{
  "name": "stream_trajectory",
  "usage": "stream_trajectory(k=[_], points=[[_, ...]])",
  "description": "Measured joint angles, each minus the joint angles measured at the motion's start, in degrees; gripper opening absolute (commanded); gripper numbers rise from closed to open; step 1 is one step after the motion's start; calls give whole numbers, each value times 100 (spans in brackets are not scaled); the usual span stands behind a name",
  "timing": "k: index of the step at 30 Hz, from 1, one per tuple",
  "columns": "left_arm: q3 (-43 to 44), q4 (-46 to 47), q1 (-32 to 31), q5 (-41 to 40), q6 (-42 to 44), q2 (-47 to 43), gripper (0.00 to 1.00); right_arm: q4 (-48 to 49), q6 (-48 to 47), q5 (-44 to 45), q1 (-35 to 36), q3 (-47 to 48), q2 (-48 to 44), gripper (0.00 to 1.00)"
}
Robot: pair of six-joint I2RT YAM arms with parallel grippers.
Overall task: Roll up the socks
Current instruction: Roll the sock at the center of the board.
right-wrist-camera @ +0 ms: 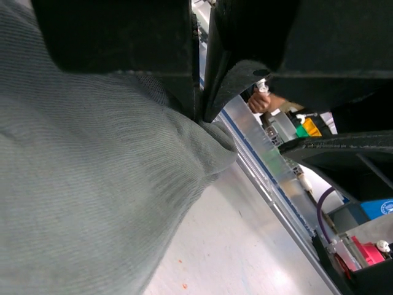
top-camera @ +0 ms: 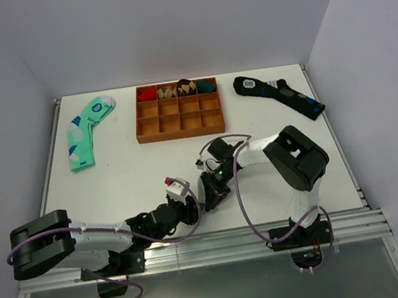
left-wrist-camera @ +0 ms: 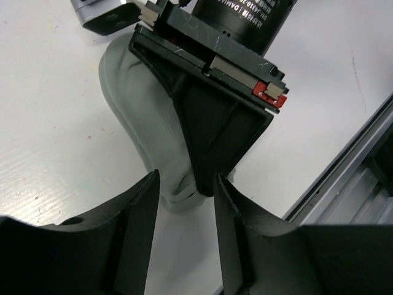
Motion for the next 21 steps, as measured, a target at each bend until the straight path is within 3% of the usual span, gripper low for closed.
stream_trajectory(k=[7,12,16,21], points=[[70,-422,-52,-240,-11,-46,40,-238,-39,13,-70,118,-17,10],[514,-730,-55,-420,-48,413,32,-264,-35,13,-79,186,-98,10],[669,-750,-70,-439,-46,612,43,-264,-31,39,-79,186,-125,10],[485,-675,-90,-452,-96,527,43,-269,35,125,-81,186,-125,10]])
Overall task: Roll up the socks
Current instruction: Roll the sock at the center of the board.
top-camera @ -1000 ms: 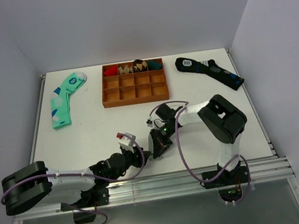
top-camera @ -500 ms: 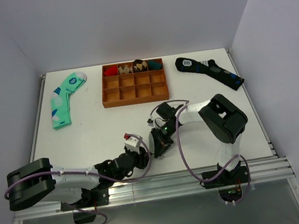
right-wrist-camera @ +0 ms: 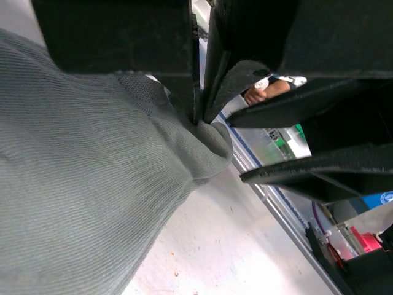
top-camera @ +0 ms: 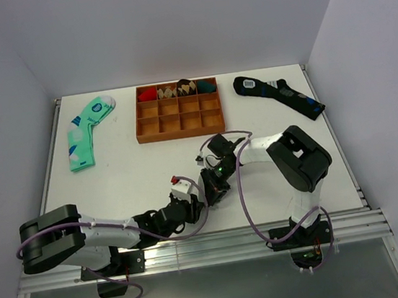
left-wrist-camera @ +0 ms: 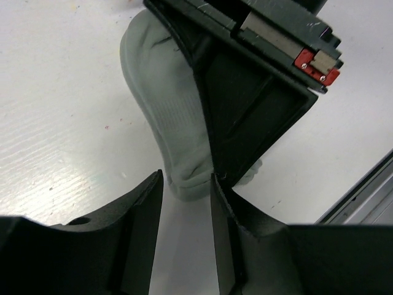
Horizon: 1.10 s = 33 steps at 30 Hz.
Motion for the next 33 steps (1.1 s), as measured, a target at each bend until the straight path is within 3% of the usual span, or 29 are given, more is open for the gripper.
stream_trajectory(k=[15,27,33], points=[[-236,203,-2,-42,-52,-219,39,2,109,192,-50,-17,-308,8],[-55,55,-7,-225,-50,4,48,-208,170,551,-57,42,-321,7],[-39,24,68,-374,-63,-81,51,-330,170,691,-57,50,-804,7]])
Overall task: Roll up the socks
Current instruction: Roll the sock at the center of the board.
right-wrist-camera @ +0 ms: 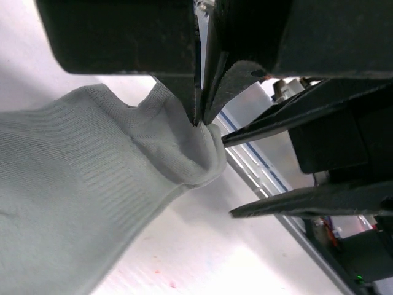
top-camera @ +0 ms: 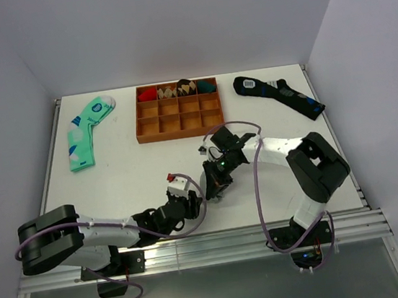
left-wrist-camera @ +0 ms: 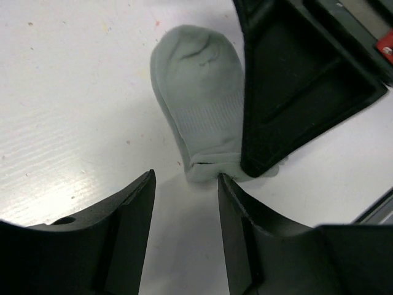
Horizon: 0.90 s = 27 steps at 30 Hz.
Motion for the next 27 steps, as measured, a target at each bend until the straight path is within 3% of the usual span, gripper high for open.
stream_trajectory(k=[15,21,27], points=[[520,101,1062,951,-190,647,39,271,116,223,142,-415,-214,5],[520,269,1128,1453,-184,1019,44,374,157,273,175,-466,-223,5],[522,472,1128,1655,-186,1075,56,391,157,310,177,-483,-256,5]])
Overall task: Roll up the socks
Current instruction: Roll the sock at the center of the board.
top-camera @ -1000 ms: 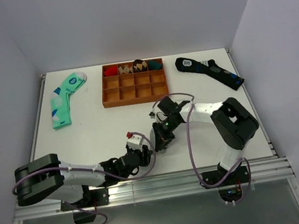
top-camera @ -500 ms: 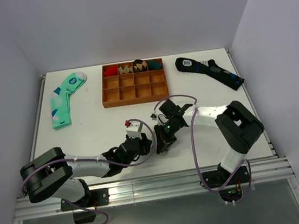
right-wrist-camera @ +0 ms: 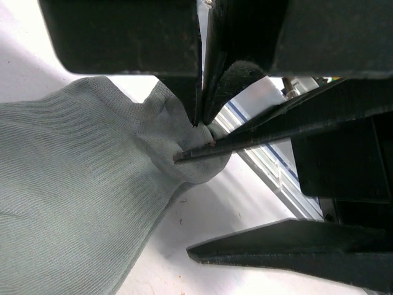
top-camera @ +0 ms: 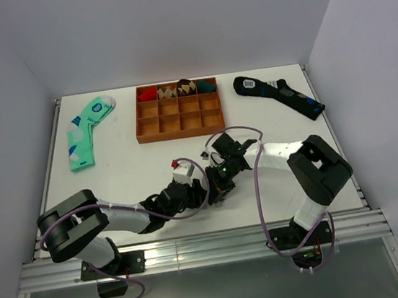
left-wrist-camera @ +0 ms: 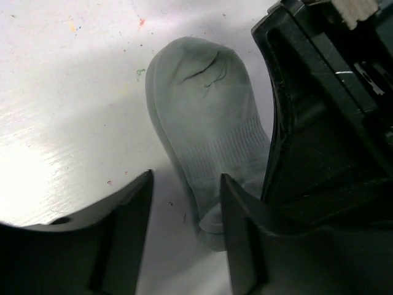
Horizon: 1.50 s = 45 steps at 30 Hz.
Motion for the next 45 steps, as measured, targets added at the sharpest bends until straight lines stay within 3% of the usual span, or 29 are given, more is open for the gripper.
stream_trajectory(k=[6,14,17,22,45], points=[[315,-81,0,-15,2,297,59,0,-4,48,0,-35,-44,4],[804,-431,0,-444,-92,754,41,-4,-9,76,0,-70,-131,4],[879,-507,0,-601,-140,822,30,-4,-13,79,0,-70,-195,4],[955,-516,0,-800,-295,966,0,-4,-28,90,0,-72,-258,4],[1084,-883,129,-1394,-927,986,0,422,-160,74,472,-302,-55,4]])
